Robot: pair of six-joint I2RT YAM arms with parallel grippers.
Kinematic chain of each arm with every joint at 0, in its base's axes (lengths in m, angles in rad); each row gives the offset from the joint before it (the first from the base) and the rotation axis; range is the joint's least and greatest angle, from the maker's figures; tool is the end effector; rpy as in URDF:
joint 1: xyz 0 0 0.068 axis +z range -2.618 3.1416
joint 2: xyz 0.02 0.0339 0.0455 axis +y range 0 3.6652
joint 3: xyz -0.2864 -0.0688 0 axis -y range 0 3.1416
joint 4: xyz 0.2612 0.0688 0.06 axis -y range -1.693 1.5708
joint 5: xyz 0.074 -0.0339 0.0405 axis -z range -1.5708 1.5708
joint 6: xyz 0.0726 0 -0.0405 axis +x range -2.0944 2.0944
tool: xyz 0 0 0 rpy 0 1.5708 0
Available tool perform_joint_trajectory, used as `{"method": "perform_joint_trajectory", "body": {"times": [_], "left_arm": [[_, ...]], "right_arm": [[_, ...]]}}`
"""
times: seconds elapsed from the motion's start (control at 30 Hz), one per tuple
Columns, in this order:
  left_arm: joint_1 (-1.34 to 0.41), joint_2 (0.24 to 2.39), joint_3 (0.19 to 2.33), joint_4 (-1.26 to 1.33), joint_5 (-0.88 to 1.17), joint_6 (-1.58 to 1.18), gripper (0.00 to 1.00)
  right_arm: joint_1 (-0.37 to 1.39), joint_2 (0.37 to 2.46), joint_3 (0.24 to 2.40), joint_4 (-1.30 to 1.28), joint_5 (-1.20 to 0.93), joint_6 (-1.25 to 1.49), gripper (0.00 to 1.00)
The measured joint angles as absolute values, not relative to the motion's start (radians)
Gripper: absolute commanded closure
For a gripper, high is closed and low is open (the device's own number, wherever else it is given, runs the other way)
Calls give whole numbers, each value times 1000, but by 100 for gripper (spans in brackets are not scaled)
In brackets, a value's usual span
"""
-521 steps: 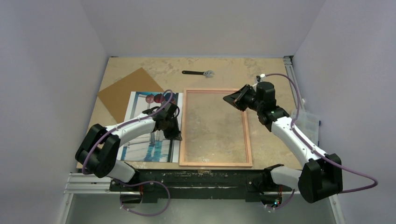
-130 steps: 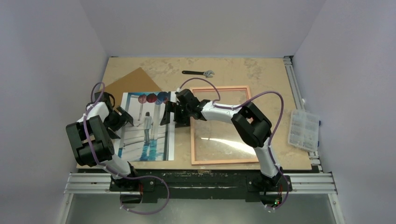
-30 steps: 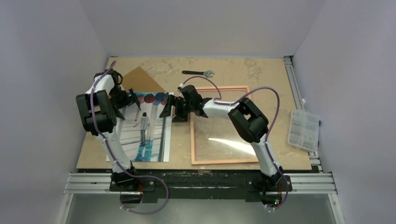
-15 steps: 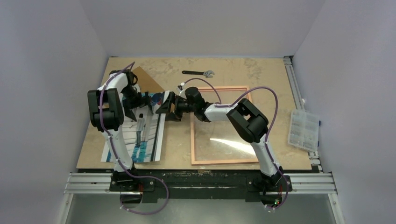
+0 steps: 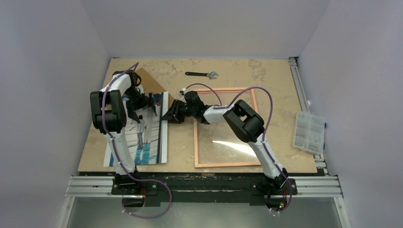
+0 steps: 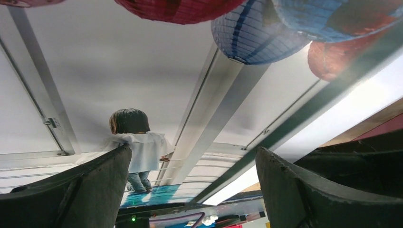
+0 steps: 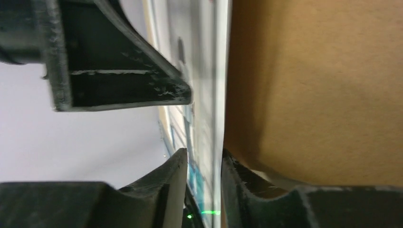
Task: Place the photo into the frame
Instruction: Pick up the photo at the center of the board, then turn over the photo from the photo frame.
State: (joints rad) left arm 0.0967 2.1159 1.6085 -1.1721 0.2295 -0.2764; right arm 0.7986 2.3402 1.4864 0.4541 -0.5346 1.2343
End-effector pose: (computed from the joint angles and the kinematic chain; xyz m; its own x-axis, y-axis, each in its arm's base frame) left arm 0.4099 0.0232 0.1401 -0.9195 -0.3562 0.1661 -0.3841 0.9040 -0.1880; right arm 0.3655 0.4283 0.1087 -0.9806 0.1573 -0.1170 -0.0554 0.3504 0.9350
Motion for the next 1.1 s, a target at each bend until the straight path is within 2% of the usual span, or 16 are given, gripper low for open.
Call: {"method": "perform_joint_trajectory", "body": {"times": [0.07,0.1,0.23,0.37,0.53,0.7,0.9,1.1], "left_arm": [[97,2116,1608,-1171,231,-276,0],[97,2116,1608,-1169,234,-276,0],[97,2104,1583,-1138,268,-276,0],[96,2004,1502,-1087,318,-282,0],[88,1699,1367,-1002,373,-338,0],[64,1353,1209,-863,464,-461,0],[-68,1155,1071,-744,506,-631,0],[-238,1134,1062,-694,463,-729,0]], "right_arm": [[801,2358,1492,442,-534,1230,99],[802,2363,1492,437,-534,1229,100],[804,2365,1492,418,-535,1223,100],[802,2323,1471,381,-537,1186,100],[780,2115,1367,263,-532,1097,100],[679,1797,1294,84,-514,963,100],[495,1486,1316,-299,-412,751,100],[384,1350,1547,-762,-235,529,100]]}}
